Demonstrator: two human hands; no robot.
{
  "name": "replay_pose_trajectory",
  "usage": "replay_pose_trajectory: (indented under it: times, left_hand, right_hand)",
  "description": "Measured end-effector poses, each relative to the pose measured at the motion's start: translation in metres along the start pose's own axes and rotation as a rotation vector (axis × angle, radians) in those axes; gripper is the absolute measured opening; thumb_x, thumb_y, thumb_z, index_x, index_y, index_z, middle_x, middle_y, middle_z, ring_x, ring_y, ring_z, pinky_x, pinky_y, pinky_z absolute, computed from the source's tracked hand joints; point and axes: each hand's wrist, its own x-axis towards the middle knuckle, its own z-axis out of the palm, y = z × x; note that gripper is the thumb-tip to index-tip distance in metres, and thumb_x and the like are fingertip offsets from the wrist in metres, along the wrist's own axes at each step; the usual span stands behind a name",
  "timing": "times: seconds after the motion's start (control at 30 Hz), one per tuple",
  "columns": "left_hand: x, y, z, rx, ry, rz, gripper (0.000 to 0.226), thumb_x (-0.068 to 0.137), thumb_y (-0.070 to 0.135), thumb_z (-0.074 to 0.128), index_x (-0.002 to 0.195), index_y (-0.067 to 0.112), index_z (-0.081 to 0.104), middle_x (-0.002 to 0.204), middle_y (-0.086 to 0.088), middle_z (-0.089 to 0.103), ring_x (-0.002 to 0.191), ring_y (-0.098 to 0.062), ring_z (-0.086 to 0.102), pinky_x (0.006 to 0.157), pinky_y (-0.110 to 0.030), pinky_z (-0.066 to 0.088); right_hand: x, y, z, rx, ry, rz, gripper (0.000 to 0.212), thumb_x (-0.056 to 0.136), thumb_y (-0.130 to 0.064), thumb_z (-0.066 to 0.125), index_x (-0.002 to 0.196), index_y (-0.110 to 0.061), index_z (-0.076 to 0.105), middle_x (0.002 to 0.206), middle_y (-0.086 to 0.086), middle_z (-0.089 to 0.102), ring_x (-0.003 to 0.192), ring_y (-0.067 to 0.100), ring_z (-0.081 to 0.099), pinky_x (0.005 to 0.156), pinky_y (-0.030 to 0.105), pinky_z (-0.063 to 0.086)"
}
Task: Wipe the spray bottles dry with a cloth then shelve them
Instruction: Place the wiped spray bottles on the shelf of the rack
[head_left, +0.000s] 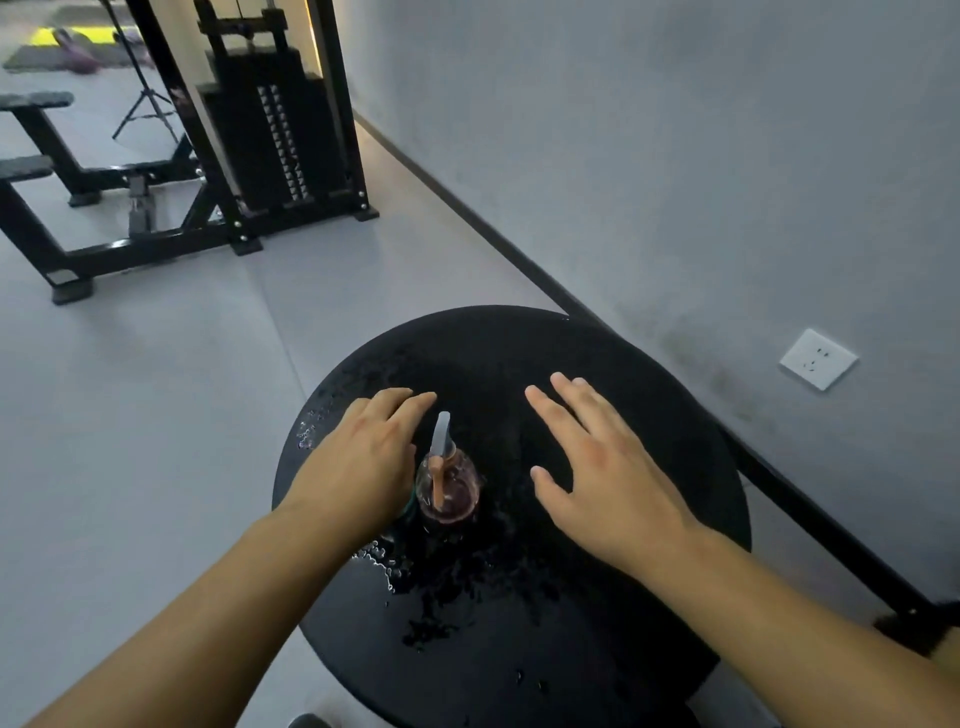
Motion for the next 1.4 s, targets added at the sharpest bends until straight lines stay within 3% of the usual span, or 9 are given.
replay_pose_trajectory:
  times: [0.33,0.5,0.6,0.7,0.9,1.07,1.2,1.33,1.4]
  left_hand:
    - [0.019,-0.006,0.025,-0.027,-0.05,0.063,0.065,0.098,0.009,0.067,0.155,0.035,0.051,0.14,-0.001,0.059,0.124,-0.028,0.056,0.103,-0.038,0.048]
    - [0.017,-0.002,0.035,-0.076,-0.093,0.047,0.055,0.102,0.03,0.068,0.154,0.038,0.05,0.134,0.001,0.062,0.12,-0.023,0.061,0.096,-0.031,0.047]
    - [0.01,0.002,0.043,-0.124,-0.124,0.012,0.055,0.105,0.037,0.062,0.157,0.037,0.044,0.138,0.001,0.06,0.118,-0.025,0.064,0.089,-0.035,0.051]
    - [0.005,0.004,0.055,-0.193,-0.108,-0.013,0.052,0.107,0.035,0.059,0.157,0.035,0.042,0.141,-0.001,0.061,0.118,-0.025,0.066,0.091,-0.037,0.052]
    - [0.002,0.012,0.07,-0.33,-0.002,-0.104,0.039,0.105,0.016,0.058,0.14,0.034,0.054,0.12,0.001,0.069,0.099,-0.02,0.065,0.082,-0.036,0.051]
    - [0.003,0.016,0.062,-0.341,0.037,-0.05,0.047,0.106,0.014,0.058,0.147,0.034,0.055,0.121,0.004,0.068,0.095,-0.012,0.062,0.077,-0.027,0.045]
    - [0.003,0.021,0.047,-0.348,0.082,-0.019,0.051,0.107,0.013,0.056,0.151,0.038,0.053,0.125,0.004,0.069,0.098,-0.014,0.066,0.08,-0.031,0.053]
    - [-0.002,0.032,0.026,-0.347,0.129,-0.009,0.051,0.108,0.015,0.055,0.151,0.04,0.053,0.115,0.009,0.067,0.085,-0.004,0.06,0.072,-0.008,0.039]
    - [-0.008,0.042,0.013,-0.339,0.138,0.002,0.051,0.108,0.014,0.055,0.151,0.041,0.054,0.111,0.01,0.068,0.081,0.0,0.059,0.07,-0.005,0.039]
  right_hand:
    - [0.005,0.01,0.002,0.144,-0.02,0.103,0.078,0.097,-0.042,0.057,0.156,-0.046,0.007,0.164,-0.02,-0.004,0.151,0.002,-0.009,0.122,0.035,0.016]
    - [0.004,0.011,0.002,0.151,-0.024,0.101,0.078,0.097,-0.041,0.057,0.156,-0.045,0.006,0.164,-0.021,-0.005,0.151,0.001,-0.009,0.121,0.034,0.016]
    - [0.003,0.011,0.002,0.147,-0.032,0.097,0.078,0.098,-0.041,0.056,0.156,-0.046,0.006,0.164,-0.021,-0.006,0.15,0.001,-0.01,0.119,0.031,0.014]
    - [0.002,0.012,0.002,0.143,-0.038,0.094,0.077,0.098,-0.041,0.056,0.156,-0.046,0.005,0.164,-0.021,-0.007,0.15,0.001,-0.011,0.117,0.029,0.011]
    - [-0.001,0.015,0.003,0.132,-0.048,0.094,0.077,0.098,-0.041,0.055,0.157,-0.044,0.005,0.165,-0.019,-0.007,0.151,0.003,-0.012,0.12,0.032,0.012]
    - [-0.004,0.018,0.0,0.127,-0.04,0.089,0.077,0.098,-0.041,0.055,0.157,-0.043,0.006,0.165,-0.017,-0.006,0.151,0.004,-0.01,0.12,0.032,0.013]
    - [-0.011,0.019,-0.006,0.121,-0.03,0.09,0.076,0.098,-0.041,0.054,0.157,-0.043,0.006,0.165,-0.017,-0.005,0.151,0.004,-0.01,0.119,0.029,0.01]
    - [-0.022,0.021,-0.017,0.118,-0.01,0.101,0.076,0.098,-0.041,0.055,0.157,-0.042,0.008,0.165,-0.016,-0.005,0.152,0.004,-0.009,0.12,0.031,0.011]
    - [-0.03,0.021,-0.027,0.121,-0.002,0.117,0.076,0.098,-0.041,0.055,0.157,-0.043,0.007,0.165,-0.017,-0.006,0.151,0.004,-0.01,0.121,0.032,0.012]
